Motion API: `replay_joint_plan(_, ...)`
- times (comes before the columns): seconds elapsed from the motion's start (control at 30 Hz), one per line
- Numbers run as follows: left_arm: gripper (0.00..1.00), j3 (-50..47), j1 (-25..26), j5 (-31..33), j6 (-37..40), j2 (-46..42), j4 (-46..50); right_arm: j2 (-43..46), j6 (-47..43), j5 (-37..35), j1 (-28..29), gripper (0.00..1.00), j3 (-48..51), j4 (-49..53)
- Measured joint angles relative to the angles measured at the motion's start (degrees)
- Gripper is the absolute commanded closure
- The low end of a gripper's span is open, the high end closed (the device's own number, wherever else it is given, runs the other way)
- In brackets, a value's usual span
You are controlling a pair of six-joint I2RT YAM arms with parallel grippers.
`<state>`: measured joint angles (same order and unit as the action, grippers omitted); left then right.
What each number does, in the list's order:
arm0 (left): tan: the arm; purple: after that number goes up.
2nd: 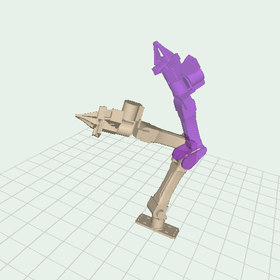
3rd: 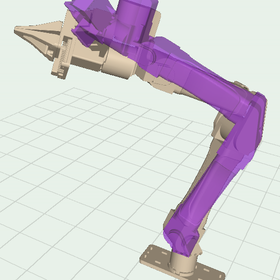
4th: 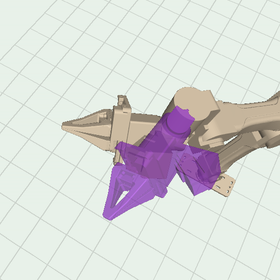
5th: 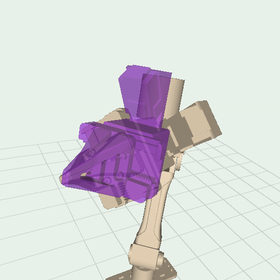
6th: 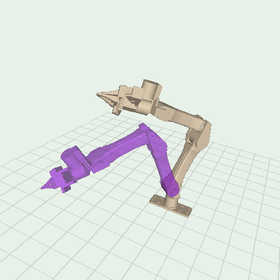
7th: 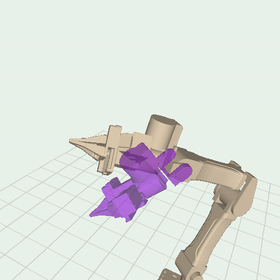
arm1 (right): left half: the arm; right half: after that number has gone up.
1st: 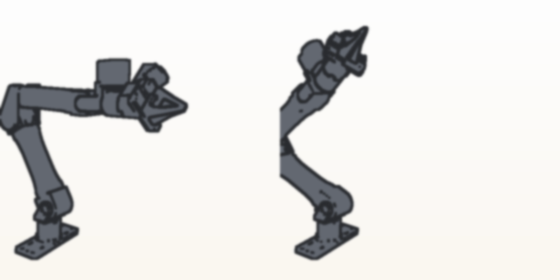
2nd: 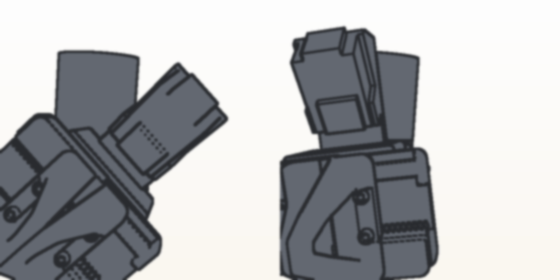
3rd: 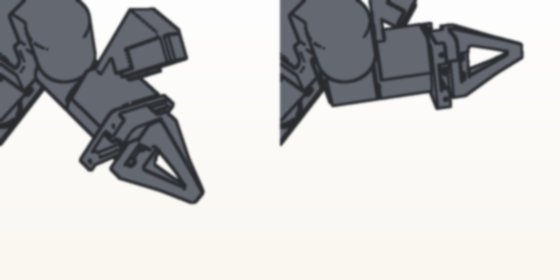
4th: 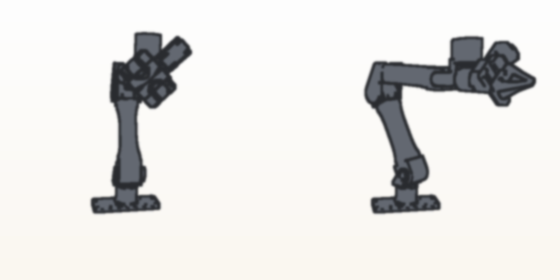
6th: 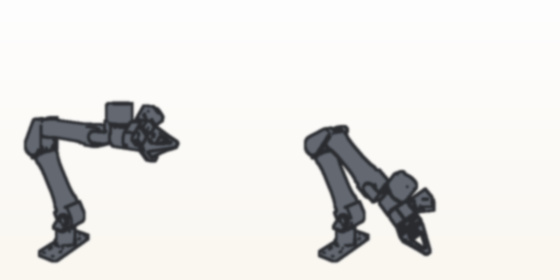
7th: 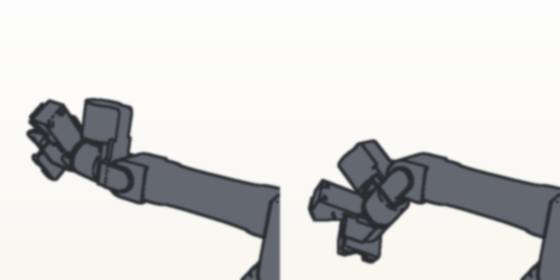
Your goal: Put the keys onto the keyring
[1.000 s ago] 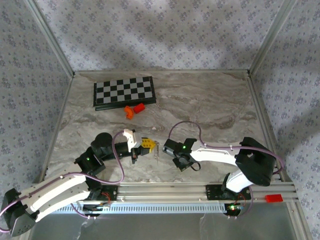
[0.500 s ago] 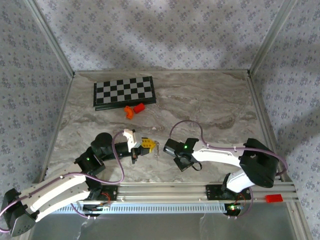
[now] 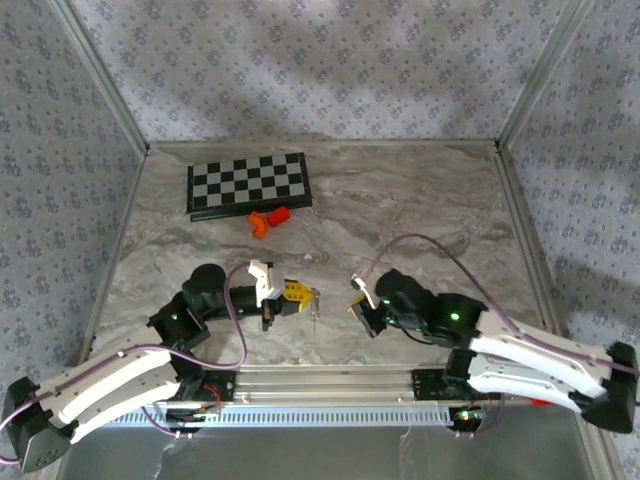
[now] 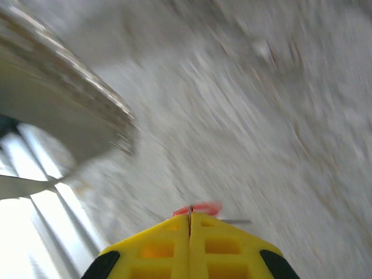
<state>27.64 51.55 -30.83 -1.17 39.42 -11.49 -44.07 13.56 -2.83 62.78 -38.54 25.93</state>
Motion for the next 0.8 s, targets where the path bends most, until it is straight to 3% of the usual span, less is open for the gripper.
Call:
replay_joint_plan(0.17, 1.00, 3.5, 0.4, -3.2, 0.0, 0.0, 1.0, 9.8, -6.1, 10.3, -1.3, 1.00, -0.2, -7.0)
replay_joint_plan(0.37, 1.00, 7.4, 1.8, -5.9, 0.7, 0.4, 2.1, 5.6, -11.4, 20.3, -4.1, 1.00, -4.6, -9.2)
replay_joint_plan(0.8, 1.00, 8.4, 3.3, -6.0, 1.8, 2.8, 4.0, 4.9, -15.0, 25.7, -4.2, 1.00, -7.9, -10.9)
